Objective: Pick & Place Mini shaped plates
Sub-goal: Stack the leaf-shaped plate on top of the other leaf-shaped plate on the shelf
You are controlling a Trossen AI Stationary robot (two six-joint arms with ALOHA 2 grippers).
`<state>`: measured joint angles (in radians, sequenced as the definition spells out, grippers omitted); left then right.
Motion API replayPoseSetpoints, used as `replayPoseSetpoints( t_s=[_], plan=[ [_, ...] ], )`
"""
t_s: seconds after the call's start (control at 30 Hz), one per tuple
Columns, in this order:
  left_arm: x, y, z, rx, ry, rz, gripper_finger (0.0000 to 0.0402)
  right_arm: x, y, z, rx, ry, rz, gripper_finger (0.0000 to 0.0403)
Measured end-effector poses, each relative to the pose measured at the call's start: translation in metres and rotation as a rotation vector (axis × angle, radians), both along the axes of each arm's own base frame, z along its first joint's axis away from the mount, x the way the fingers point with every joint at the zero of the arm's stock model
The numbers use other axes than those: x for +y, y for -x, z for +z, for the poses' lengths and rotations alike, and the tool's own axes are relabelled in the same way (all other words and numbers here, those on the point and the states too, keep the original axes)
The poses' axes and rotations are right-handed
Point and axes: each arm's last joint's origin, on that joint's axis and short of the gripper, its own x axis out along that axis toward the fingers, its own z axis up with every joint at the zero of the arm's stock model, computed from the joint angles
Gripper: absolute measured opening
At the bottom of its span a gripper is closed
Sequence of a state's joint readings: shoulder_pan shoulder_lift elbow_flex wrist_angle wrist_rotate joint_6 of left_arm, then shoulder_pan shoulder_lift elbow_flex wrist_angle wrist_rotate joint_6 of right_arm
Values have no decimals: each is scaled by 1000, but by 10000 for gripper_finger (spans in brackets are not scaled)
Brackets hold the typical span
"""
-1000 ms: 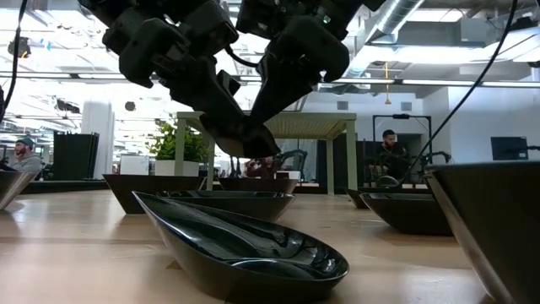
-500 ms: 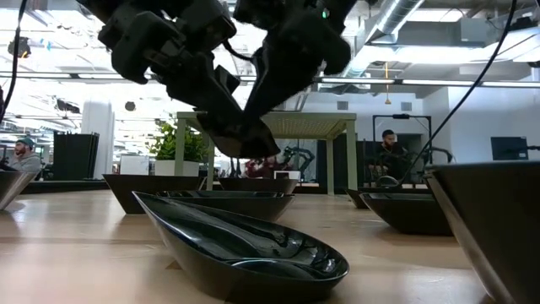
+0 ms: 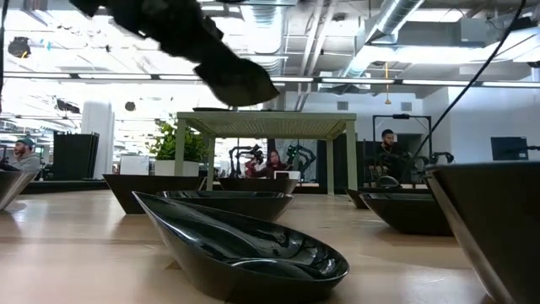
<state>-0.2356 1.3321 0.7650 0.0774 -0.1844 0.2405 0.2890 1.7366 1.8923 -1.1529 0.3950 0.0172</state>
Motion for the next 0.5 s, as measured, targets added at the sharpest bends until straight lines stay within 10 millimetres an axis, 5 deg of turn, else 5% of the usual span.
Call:
replayPoseSetpoints(
  t_s=[0.17,0.27,0.37,0.5],
  plan=[
    [22,22,49,-205,-128,104,6,-10,49,29,-28,3,-103,103],
    [40,33,56,-207,-166,157,8,-23,81,30,-50,11,-193,87],
    [61,41,71,-276,-194,244,7,-35,102,9,-92,9,-277,71],
    [93,43,60,-171,-208,355,7,-47,111,-39,-179,-25,-321,57]
  ],
)
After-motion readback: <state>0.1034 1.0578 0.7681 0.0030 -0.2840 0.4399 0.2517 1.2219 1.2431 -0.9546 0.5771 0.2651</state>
